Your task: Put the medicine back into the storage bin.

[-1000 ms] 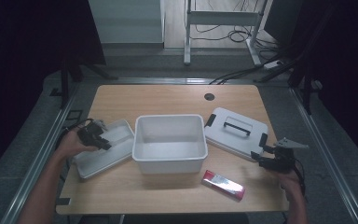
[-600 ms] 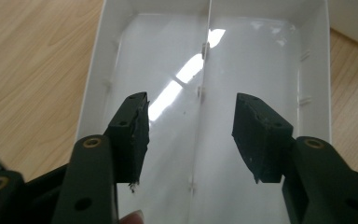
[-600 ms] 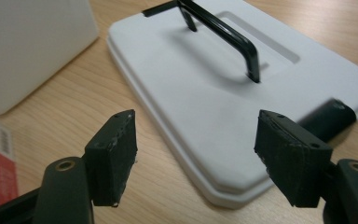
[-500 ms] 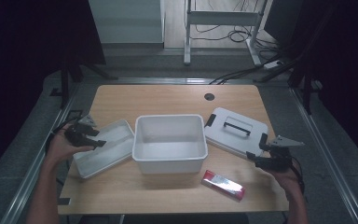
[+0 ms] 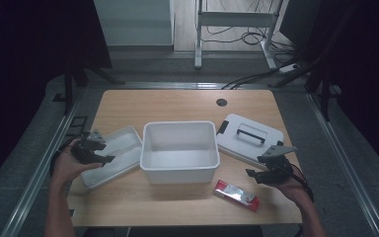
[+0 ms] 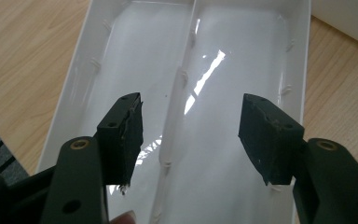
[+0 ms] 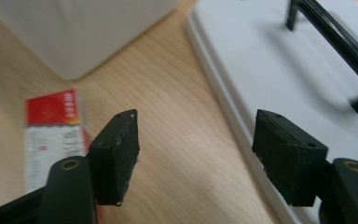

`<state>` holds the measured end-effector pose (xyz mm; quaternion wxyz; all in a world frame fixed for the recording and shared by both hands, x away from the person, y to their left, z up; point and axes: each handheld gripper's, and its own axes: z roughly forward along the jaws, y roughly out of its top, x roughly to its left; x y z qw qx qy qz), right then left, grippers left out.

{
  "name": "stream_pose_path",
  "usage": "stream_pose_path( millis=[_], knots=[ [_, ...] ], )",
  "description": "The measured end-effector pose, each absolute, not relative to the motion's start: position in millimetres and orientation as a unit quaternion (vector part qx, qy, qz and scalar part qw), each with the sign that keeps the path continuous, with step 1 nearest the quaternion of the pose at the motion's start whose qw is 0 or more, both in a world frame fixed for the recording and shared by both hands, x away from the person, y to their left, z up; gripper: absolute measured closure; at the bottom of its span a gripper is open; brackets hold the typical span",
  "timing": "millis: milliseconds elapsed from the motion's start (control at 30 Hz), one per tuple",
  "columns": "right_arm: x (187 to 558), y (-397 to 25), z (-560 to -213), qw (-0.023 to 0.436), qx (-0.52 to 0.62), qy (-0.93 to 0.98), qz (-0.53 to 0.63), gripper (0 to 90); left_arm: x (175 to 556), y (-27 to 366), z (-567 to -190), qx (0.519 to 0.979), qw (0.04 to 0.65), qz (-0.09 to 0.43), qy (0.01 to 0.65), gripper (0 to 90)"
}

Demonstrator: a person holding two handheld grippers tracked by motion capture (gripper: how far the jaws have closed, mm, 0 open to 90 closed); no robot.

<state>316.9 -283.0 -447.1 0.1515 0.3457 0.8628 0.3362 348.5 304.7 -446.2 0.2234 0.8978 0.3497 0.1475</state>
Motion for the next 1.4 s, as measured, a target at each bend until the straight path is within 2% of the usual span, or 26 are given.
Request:
stream_pose_path(
  millis=[300, 800, 1200, 1300, 1400],
  knots=[
    [305.6, -244.3, -433.2, 0.098, 0.28, 0.903, 0.31, 35.3, 342.9, 307.3, -462.6, 0.895, 0.237, 0.141, 0.35, 38.7],
    [290.0, -212.8, -464.7, 0.027, 0.239, 0.952, 0.187, 38.6, 339.4, 307.3, -463.1, 0.892, 0.249, 0.142, 0.35, 37.4],
    [293.2, -201.8, -479.1, 0.018, 0.216, 0.966, 0.137, 50.1, 336.8, 305.7, -460.0, 0.892, 0.254, 0.151, 0.342, 37.1],
    [293.1, -203.9, -474.5, 0.031, 0.213, 0.968, 0.13, 50.6, 335.7, 306.1, -458.4, 0.89, 0.257, 0.159, 0.341, 37.7],
    [292.7, -210.4, -455.7, 0.031, 0.205, 0.968, 0.144, 50.8, 334.8, 306.2, -456.4, 0.89, 0.256, 0.163, 0.342, 37.9]
  ],
)
